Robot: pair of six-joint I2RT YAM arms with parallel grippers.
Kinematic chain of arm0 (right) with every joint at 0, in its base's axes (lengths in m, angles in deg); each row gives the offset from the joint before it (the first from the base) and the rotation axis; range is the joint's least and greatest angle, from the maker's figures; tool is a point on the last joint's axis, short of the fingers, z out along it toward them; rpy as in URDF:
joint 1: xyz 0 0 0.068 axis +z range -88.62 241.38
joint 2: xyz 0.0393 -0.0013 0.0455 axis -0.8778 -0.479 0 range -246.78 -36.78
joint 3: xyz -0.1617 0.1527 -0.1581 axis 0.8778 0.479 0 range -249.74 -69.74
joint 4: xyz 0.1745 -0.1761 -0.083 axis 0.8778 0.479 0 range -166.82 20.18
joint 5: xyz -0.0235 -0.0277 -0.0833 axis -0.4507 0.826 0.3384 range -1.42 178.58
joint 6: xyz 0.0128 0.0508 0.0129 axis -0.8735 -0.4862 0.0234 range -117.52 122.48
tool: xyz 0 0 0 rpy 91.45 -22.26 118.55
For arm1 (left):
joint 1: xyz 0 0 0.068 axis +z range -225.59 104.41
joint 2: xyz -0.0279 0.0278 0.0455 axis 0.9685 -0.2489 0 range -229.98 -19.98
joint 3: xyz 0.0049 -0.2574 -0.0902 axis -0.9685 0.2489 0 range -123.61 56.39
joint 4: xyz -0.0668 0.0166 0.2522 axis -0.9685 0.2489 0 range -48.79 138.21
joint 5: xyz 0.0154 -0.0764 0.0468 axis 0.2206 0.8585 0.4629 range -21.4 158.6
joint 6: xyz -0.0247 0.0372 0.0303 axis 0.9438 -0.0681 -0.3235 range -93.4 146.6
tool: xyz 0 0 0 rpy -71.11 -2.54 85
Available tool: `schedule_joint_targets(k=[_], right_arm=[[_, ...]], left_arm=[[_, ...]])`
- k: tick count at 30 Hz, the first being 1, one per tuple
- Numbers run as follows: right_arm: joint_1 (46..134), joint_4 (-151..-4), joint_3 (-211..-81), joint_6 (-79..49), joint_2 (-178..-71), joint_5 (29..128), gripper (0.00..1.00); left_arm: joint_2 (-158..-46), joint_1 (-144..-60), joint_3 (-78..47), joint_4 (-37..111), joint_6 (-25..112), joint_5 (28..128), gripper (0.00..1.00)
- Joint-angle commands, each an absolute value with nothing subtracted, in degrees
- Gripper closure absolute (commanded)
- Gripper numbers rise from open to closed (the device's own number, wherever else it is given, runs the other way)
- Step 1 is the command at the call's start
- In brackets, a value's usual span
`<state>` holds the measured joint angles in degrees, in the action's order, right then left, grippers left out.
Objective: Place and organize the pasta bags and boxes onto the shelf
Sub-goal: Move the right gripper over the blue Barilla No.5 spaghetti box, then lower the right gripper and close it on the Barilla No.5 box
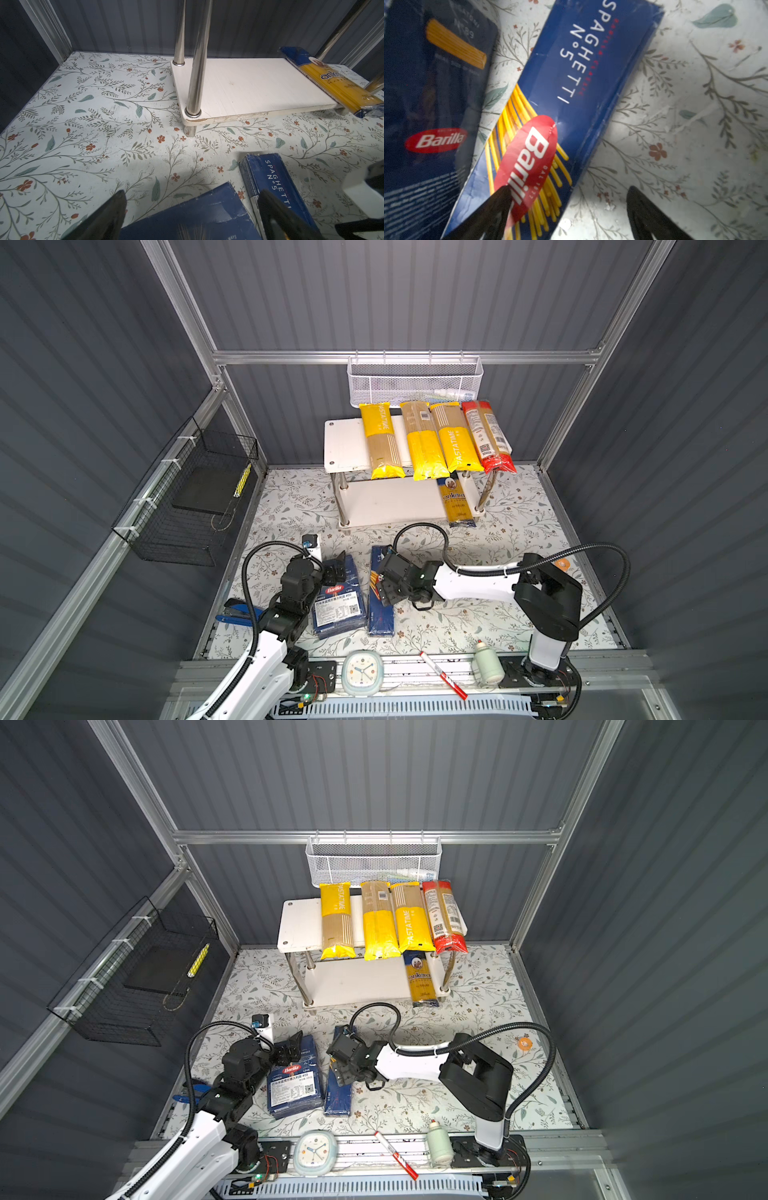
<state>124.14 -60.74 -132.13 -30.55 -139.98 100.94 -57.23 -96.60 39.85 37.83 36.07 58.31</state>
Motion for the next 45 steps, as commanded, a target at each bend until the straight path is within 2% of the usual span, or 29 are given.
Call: schedule_joint_targets(k=[1, 6, 12, 19, 24, 28, 45], right_arm=[[122.4, -55.1, -128.2, -30.2, -137.7, 104.1, 0.13], [119.8, -53.5, -124.1, -30.4, -133.0, 105.0, 0.13], [122.0, -59.2, -124.3, -32.3, -128.0, 103.8, 0.10], [126.8, -61.2, -131.5, -32.8, -135.0, 104.4, 0.07], [127.3, -55.9, -134.4, -34.7, -138.8, 107.6, 0.06], [127.6, -53.1, -134.9, -35.0, -139.8, 108.9, 0.06], [129.4, -57.7, -133.5, -36.8, -141.3, 104.7, 0.06]], left_arm=[[-57.1, -96.6, 39.6, 38.1, 35.8, 59.1, 0.01], [-57.1, -96.6, 39.5, 38.0, 35.8, 59.1, 0.01], [-57.5, -96.6, 39.4, 38.0, 35.7, 59.2, 0.01], [-56.8, -96.6, 39.7, 38.2, 35.8, 58.9, 0.01], [-55.8, -96.6, 39.9, 38.3, 35.8, 58.8, 0.01], [-56.1, -96.5, 39.9, 38.3, 35.8, 58.8, 0.01], [-56.7, -96.6, 39.7, 38.2, 35.8, 59.0, 0.01]])
